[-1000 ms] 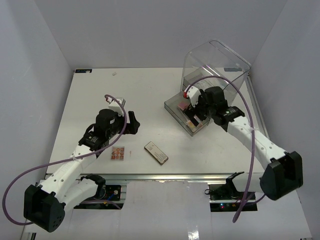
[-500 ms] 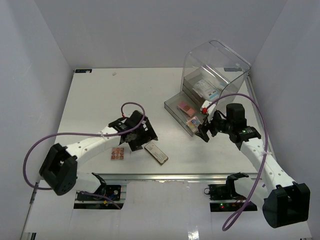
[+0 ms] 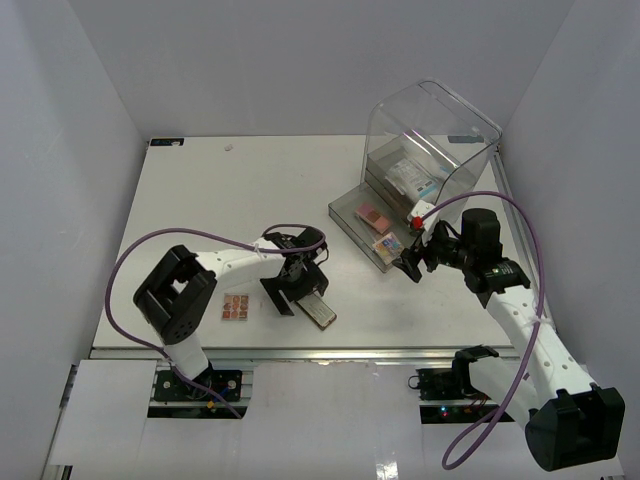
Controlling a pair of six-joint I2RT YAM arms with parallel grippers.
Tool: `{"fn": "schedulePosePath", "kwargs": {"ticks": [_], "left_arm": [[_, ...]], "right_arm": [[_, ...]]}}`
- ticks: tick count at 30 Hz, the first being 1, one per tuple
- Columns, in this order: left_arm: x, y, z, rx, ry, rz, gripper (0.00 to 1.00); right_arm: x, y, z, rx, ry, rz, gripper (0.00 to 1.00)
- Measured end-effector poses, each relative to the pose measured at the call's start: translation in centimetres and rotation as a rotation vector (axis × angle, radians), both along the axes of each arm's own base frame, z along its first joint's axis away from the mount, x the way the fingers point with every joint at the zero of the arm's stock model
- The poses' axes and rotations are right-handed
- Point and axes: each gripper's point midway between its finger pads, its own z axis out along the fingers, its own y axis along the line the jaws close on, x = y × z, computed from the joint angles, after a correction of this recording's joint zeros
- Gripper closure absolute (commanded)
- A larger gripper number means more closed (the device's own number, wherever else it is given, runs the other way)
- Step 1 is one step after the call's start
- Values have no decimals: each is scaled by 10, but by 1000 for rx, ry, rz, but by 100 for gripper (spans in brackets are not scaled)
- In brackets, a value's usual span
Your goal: Organize the makeup
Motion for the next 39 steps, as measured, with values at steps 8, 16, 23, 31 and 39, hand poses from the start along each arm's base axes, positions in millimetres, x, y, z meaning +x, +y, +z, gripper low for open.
{"fn": "schedulePosePath", "kwargs": {"ticks": [8, 16, 23, 31, 39], "left_arm": [[9, -12, -2, 6, 17, 4, 7], [4, -13, -6, 21, 65, -5, 37], [1, -13, -6, 14, 73, -26, 76], [9, -16, 1, 5, 22, -130, 95], [91, -76, 84, -145, -293, -259, 99]], "right_arm": [[1, -2, 1, 0, -3, -6, 10], [0, -2, 1, 0, -6, -7, 10], [1, -3, 2, 1, -11, -13, 10], [2, -5, 3, 0, -13, -21, 10], [2, -9, 0, -2, -11, -31, 10]]}}
